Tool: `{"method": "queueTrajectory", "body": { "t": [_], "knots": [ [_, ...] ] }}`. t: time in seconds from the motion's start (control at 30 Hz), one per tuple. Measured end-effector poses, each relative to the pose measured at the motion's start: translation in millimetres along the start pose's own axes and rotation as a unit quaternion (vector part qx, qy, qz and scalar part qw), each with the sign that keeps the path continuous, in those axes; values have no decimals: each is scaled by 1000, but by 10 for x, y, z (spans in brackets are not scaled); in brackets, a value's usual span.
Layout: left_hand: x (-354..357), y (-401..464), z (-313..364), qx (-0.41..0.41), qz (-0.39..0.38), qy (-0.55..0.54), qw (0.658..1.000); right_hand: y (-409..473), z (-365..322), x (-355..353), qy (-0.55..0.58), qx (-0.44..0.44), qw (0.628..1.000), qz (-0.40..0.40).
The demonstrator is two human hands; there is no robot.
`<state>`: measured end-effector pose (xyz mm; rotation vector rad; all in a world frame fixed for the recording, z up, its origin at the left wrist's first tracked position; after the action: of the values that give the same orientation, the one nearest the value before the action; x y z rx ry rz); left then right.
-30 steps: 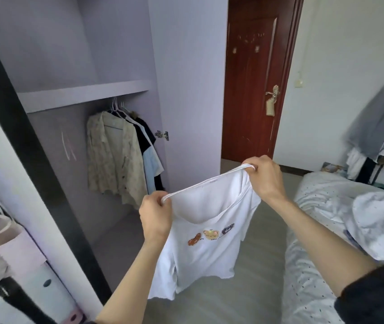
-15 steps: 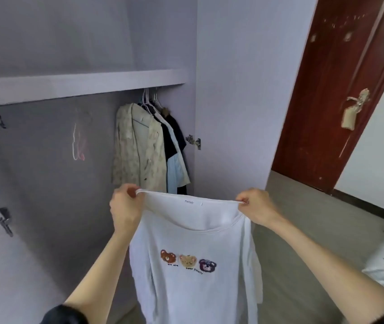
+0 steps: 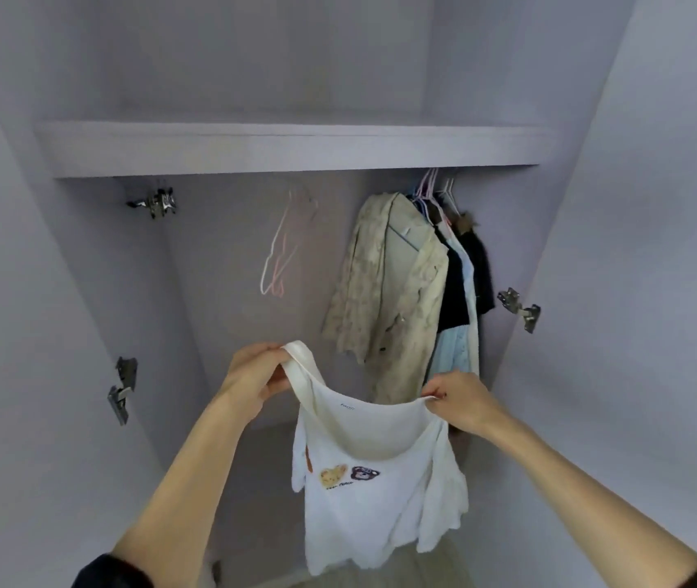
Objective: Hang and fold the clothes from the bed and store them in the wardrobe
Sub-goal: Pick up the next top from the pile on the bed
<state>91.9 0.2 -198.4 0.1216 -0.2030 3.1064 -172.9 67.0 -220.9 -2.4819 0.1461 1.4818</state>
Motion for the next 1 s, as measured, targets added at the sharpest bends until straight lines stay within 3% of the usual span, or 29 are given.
{"method": "queueTrajectory", "body": {
  "t": [0.1,0.23,0.37,0.57,0.8,0.93,1.0],
  "knots": [
    [-24,362,119,23,-17,21,999,474,-263,67,-7,-15,1000,-24],
    [-74,805,168,35,-12,69,997,1088,-854,51,205,-16,975,-89],
    [-185,1166,226,41,20,78,996,1637,-1509,-67,330,-11,939,-97],
    [-510,1508,356,64,81,69,992,2234,-2067,33,546,67,827,-120],
    [-749,1633,373,69,110,60,990,2624,-2375,160,604,133,769,-162],
    [-773,1651,366,69,105,66,990,2725,-2462,114,675,160,707,-136],
    [-755,1651,377,69,107,68,990,2765,-2475,57,672,163,713,-114]
  ]
}}
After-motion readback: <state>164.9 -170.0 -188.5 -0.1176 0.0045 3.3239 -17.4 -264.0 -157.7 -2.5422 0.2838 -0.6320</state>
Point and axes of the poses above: each hand's wrist, its own y-axis towards the middle knuckle, its own x-axis out of the palm, z = x × y, the point moved 3 cm from there along y, towards the middle knuckle, and after that the axes turned 7 degrees about x, right-handed, at the moved point
